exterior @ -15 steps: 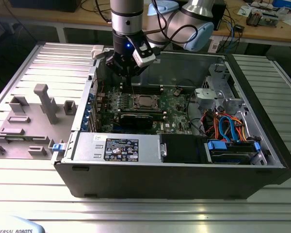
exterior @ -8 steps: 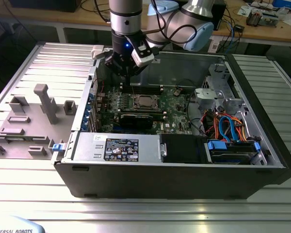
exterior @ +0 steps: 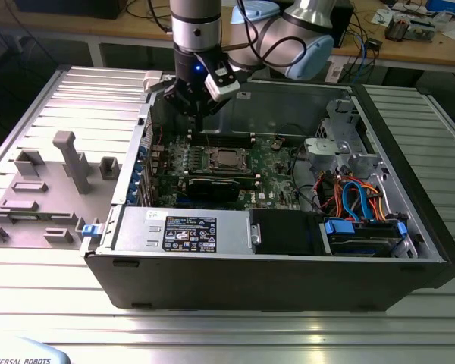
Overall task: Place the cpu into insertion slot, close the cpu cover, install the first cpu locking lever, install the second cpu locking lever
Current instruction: 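Install the first cpu locking lever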
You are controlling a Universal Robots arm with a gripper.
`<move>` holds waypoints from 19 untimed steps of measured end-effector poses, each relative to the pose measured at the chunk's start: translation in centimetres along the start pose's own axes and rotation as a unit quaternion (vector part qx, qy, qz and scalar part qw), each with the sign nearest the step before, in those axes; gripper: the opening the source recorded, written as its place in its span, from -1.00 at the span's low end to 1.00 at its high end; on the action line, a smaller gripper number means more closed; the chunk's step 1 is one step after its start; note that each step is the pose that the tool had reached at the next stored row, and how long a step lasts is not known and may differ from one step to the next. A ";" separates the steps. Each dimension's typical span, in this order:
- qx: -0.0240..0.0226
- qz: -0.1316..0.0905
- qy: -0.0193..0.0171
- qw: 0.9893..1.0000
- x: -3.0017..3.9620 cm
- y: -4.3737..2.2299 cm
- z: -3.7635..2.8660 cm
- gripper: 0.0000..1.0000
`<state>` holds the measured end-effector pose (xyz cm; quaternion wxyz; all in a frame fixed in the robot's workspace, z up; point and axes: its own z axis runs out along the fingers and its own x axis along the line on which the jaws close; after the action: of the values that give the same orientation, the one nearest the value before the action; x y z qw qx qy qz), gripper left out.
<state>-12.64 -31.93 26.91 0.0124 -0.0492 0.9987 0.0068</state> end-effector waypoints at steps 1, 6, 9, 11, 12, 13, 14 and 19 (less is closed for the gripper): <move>0.000 0.000 0.000 1.000 -0.02 0.15 0.01 -0.79; 0.000 0.000 0.000 1.000 -0.10 0.98 0.04 -0.79; 0.000 0.000 0.000 1.000 -0.40 1.09 0.08 -0.79; 0.001 0.000 0.000 1.000 -0.84 1.08 0.10 -0.79; 0.001 0.000 0.000 1.000 -1.15 1.06 0.11 -0.79; 0.001 0.000 0.000 1.000 -1.36 1.05 0.12 -0.79; 0.001 0.000 0.000 1.000 -1.52 1.04 0.13 -0.79; 0.001 0.000 0.000 1.000 -1.61 1.05 0.15 -0.79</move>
<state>-11.14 -30.73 26.82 0.0123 -0.0492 0.9987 0.0056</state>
